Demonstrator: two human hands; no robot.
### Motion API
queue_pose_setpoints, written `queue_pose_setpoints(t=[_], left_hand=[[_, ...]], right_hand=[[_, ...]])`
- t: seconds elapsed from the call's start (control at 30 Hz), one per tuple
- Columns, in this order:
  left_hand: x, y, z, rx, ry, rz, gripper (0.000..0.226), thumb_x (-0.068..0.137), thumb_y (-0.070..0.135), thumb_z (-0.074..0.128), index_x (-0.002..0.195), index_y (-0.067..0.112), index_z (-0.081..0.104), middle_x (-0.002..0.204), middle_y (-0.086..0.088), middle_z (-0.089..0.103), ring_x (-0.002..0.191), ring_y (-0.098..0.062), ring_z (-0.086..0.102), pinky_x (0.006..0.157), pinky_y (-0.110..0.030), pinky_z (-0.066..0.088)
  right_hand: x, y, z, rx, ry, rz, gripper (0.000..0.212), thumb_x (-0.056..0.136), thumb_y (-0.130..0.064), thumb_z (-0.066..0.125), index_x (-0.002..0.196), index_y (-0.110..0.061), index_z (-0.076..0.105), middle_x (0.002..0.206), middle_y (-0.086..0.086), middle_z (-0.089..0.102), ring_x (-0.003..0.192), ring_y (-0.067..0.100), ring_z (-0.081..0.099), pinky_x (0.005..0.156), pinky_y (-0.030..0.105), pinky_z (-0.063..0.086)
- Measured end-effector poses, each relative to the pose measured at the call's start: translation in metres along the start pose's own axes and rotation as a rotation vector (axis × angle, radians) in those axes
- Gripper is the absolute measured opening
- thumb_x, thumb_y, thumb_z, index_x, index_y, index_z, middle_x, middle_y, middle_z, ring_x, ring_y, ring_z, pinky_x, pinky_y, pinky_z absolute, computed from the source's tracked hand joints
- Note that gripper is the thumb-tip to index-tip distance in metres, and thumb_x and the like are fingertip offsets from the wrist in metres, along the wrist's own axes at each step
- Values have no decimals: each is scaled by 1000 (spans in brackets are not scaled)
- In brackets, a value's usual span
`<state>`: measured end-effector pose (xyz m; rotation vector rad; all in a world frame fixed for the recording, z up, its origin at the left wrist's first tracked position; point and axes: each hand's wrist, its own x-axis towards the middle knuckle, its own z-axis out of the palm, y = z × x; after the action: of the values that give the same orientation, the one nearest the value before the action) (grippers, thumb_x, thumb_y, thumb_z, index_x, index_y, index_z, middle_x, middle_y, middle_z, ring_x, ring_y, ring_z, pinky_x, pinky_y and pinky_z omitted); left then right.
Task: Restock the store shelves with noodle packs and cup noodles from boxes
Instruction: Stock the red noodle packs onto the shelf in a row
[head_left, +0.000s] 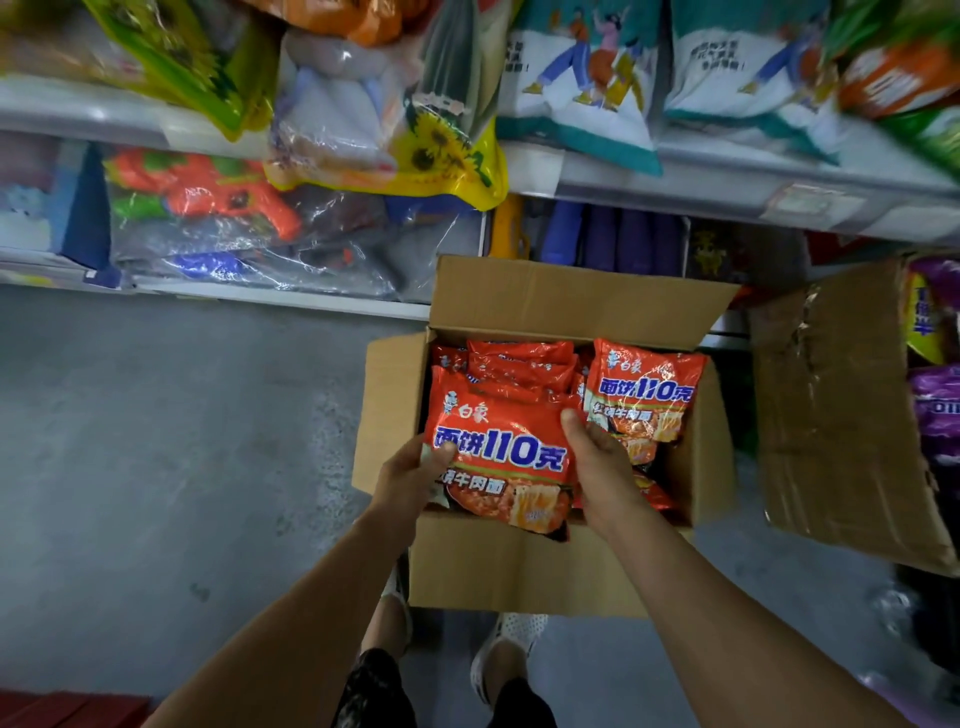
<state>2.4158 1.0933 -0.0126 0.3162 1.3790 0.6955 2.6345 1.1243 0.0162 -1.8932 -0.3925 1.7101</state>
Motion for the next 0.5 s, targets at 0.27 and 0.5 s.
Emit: queue_pose_setpoints(t=[0.27, 0.5], left_hand=[[2, -5, 12, -205, 113, -81, 45, 100, 43, 56, 124, 5, 62, 115, -21, 71, 108, -40, 69, 98, -56, 53], [10, -21, 19, -174, 153, -205, 35, 98, 36, 61, 116, 7, 66, 104, -16, 76, 92, -34, 75, 72, -39, 60]], right_hand=[[-2, 20, -4, -35, -75, -22, 39, 81, -36, 81, 118, -33, 70, 112, -6, 76, 107, 19, 72, 101, 52, 52], [-3, 38, -34, 11, -68, 159, 61, 62, -39, 91, 117, -22, 72, 113, 3, 76, 107, 27, 72, 103, 56, 50]])
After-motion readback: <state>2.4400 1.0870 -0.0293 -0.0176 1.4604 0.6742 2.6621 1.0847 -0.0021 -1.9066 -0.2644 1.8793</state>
